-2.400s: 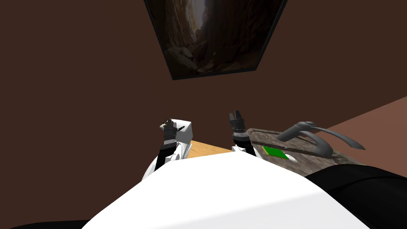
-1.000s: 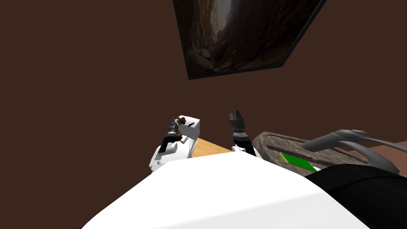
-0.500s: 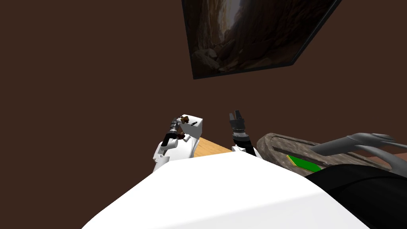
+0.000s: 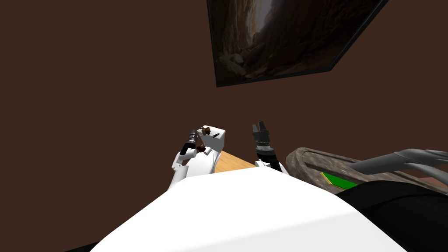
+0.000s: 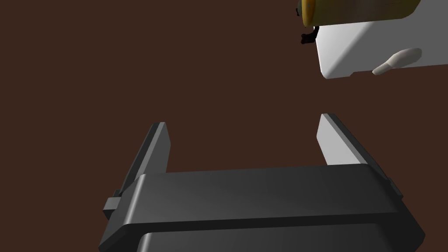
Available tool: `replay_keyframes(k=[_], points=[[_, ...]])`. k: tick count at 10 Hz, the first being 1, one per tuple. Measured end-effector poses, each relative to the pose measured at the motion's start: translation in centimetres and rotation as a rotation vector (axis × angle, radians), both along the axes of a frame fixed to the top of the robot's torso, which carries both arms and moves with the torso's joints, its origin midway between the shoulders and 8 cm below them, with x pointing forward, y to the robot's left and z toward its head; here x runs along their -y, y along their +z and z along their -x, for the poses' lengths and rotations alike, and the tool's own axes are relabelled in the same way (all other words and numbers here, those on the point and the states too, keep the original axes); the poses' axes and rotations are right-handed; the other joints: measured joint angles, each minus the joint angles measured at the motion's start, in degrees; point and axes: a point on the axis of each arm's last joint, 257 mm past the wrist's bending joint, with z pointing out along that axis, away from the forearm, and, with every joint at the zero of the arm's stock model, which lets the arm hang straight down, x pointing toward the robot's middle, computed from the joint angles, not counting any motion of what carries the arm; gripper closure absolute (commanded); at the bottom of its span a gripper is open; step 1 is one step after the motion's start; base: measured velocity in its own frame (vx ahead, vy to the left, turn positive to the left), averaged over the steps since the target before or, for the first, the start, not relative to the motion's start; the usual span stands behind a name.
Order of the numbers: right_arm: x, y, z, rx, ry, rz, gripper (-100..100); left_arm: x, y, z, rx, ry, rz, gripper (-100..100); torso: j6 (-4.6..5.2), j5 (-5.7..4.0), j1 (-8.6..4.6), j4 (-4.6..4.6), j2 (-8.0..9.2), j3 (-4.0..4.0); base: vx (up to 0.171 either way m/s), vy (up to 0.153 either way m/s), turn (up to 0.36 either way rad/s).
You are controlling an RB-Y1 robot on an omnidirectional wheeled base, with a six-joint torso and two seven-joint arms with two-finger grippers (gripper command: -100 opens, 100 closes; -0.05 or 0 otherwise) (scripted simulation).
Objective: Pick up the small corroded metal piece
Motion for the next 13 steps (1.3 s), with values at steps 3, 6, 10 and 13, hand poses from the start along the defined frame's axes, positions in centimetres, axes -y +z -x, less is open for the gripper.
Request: replay_keyframes(k=[3, 6, 10, 13], points=[[0.0, 0.0, 0.0, 0.0, 0.0, 0.0, 0, -0.5, -1.4, -2.0, -0.071, 0.012, 0.056, -100, 0.0, 0.0, 0.02, -0.01, -0.03, -0.02, -0.008, 0.045, 0.023], [0.0, 0.0, 0.0, 0.0, 0.0, 0.0, 0, -0.3, -3.4, -3.7, -0.145, 0.018, 0.11, -100, 0.01, -0.03, -0.14, -0.01, -0.01, -0.01, -0.01, 0.012, -0.028], [0.0, 0.0, 0.0, 0.0, 0.0, 0.0, 0, 0.5, -5.5, -5.7, -0.247, 0.022, 0.187, -100, 0.01, -0.03, -0.15, -0.01, 0.0, 0.0, -0.01, 0.011, -0.035], [0.0, 0.0, 0.0, 0.0, 0.0, 0.0, 0, 1.3, -7.2, -7.1, -0.328, 0.021, 0.248, -100, 0.01, -0.03, -0.15, 0.0, -0.01, -0.01, -0.009, 0.01, -0.031]])
